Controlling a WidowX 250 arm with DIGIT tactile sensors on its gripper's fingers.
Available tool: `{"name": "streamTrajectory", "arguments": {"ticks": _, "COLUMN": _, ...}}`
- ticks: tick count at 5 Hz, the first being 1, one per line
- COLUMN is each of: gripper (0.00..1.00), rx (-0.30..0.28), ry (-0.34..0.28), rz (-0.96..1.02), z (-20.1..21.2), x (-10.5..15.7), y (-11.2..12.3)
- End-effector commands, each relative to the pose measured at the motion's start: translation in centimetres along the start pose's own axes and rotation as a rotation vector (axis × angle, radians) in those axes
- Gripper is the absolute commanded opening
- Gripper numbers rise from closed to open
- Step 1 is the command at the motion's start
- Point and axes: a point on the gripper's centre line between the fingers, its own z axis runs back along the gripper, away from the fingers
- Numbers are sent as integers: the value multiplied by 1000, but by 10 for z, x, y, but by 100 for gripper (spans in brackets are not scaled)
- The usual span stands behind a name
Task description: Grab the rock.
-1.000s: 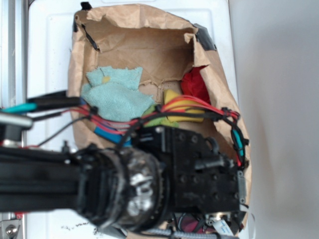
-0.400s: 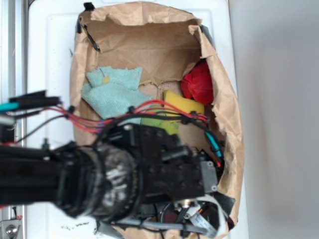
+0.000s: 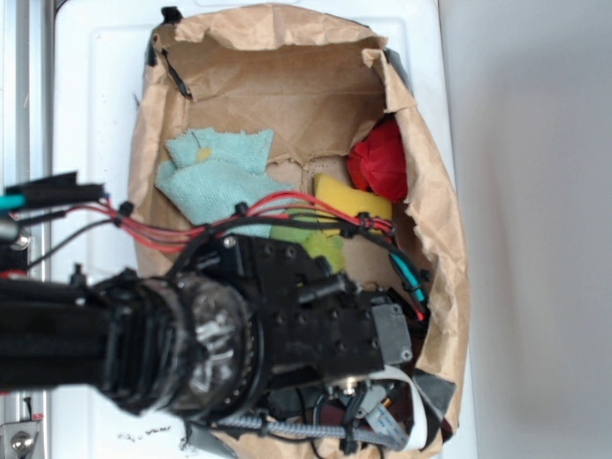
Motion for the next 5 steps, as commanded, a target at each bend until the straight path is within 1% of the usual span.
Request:
{"name": "streamTrajectory", "arguments": {"ticks": 1, "gripper": 0, "rx": 91, "ry": -3, "rz": 204, "z": 52, "x": 0, "y": 29}}
{"name": "streamTrajectory", "arguments": {"ticks": 2, "gripper": 0, "rx": 92, "ry": 6, "rz": 428, "z": 94, "x": -16, "y": 55}}
{"name": "streamTrajectory", "arguments": {"ticks": 3, "gripper": 0, "rx": 170, "ry": 17, "rz": 645, "z": 131, "x": -32, "y": 76}}
{"name": "streamTrajectory", "arguments": {"ticks": 4, "gripper": 0, "rx": 245, "ry": -4, "rz": 746, "z": 156, "x": -38, "y": 86}}
{"name": "streamTrajectory", "arguments": {"ticks": 5, "gripper": 0, "rx": 257, "ry": 15, "rz": 799, "z": 182, "x": -43, "y": 87}}
